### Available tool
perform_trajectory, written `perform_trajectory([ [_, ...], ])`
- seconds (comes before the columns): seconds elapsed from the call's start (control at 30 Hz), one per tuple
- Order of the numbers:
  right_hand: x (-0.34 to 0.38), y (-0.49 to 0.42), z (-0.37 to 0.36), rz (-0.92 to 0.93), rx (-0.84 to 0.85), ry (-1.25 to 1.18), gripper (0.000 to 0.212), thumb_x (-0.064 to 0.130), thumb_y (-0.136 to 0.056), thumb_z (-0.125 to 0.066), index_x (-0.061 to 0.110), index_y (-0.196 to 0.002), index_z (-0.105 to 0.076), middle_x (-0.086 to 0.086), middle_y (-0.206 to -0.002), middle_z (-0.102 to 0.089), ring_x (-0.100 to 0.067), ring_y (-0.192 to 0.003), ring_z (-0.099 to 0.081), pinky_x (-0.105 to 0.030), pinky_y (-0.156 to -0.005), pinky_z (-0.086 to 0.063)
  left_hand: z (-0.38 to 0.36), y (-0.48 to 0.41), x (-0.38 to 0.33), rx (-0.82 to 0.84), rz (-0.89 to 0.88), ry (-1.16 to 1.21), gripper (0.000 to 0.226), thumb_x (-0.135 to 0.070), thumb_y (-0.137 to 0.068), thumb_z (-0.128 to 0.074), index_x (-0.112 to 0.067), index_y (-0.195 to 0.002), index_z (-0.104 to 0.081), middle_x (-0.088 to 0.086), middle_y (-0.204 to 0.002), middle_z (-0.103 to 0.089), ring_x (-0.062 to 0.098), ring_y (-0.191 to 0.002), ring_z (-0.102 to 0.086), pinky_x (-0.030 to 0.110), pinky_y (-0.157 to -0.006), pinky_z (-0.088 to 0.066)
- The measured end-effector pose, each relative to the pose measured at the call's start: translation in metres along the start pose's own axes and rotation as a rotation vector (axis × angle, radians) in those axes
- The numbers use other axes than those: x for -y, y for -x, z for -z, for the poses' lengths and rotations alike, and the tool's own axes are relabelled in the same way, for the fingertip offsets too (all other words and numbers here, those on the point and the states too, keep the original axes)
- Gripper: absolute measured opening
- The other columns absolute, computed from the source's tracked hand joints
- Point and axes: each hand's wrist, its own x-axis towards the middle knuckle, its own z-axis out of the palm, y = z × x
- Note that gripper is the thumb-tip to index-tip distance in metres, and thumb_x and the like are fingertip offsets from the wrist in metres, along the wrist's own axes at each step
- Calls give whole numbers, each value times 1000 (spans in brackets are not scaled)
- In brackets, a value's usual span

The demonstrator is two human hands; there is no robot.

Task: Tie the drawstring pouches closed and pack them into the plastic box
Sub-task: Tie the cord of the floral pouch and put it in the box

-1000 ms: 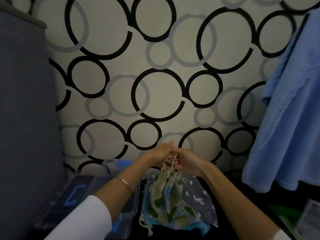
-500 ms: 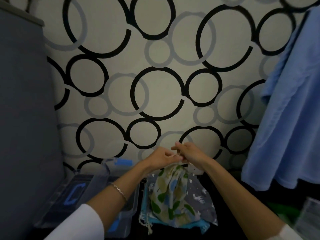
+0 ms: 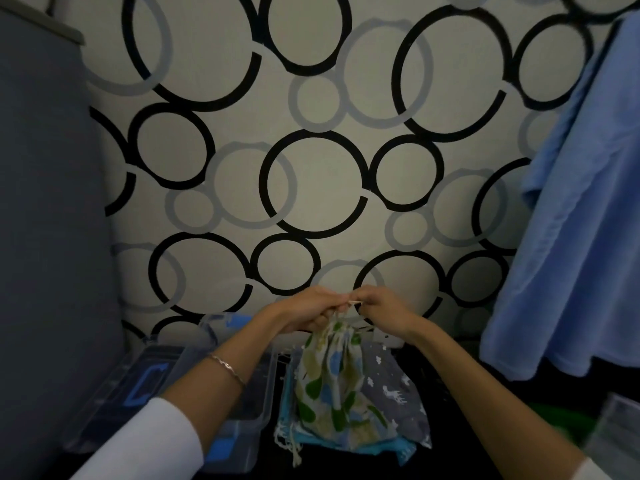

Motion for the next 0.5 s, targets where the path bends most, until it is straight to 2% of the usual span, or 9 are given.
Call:
perform_trajectory([
  [0.03,0,0,-1,-25,-22,-74,35,-10,-86,-43,8,-86,-73,7,-74,-58,-5,-70,-51,-17,-63,-39,2,1,-2,19,5,0,32,-38,-99,-49,-22,-74,-60,-9,-55,-34,7,-46,-26,18,-43,-20],
  [0.1,-2,1,-1,-83,-22,-244,38,-2,-90,-47,17,-67,-70,10,-59,-54,-8,-61,-44,-21,-58,-34,5,3,-4,6,-5,-23,31,-38,-98,-51,-15,-83,-65,-10,-52,-36,6,-44,-27,18,-43,-20],
  [0.17,-3,3,-1,-103,59,-378,37,6,-93,-53,20,-65,-72,9,-57,-55,-7,-55,-42,-22,-53,-30,6,2,-4,-31,-24,-62,30,-38,-98,-50,-11,-93,-63,-12,-49,-39,4,-40,-31,17,-40,-24],
  [0.27,-2,6,-1,-59,170,-421,15,13,-92,-61,10,-81,-71,-4,-63,-57,-13,-53,-40,-25,-53,-28,2,-1,-4,-125,-29,-123,31,-38,-98,-50,-17,-77,-61,-11,-51,-47,1,-38,-39,16,-40,-31],
  [0.33,-1,8,-1,-76,152,-404,7,13,-90,-65,9,-94,-68,-5,-66,-61,-12,-52,-48,-21,-49,-34,1,-3,-5,-179,-33,-146,35,-38,-97,-53,-21,-67,-57,-8,-53,-48,2,-39,-41,17,-41,-32],
  [0.43,-2,6,-1,-135,28,-427,28,24,-89,-68,18,-116,-62,3,-68,-64,-2,-50,-57,-16,-47,-43,2,-4,-4,-182,-32,-152,35,-42,-93,-58,-18,-68,-63,-9,-51,-44,6,-42,-34,19,-41,-28],
  [0.5,-4,4,1,-108,-26,-533,36,41,-91,-63,28,-124,-61,4,-77,-68,-4,-63,-62,-20,-58,-49,5,-4,-1,-212,-31,-174,34,-45,-94,-55,-18,-83,-73,-13,-47,-43,8,-45,-29,19,-41,-27],
])
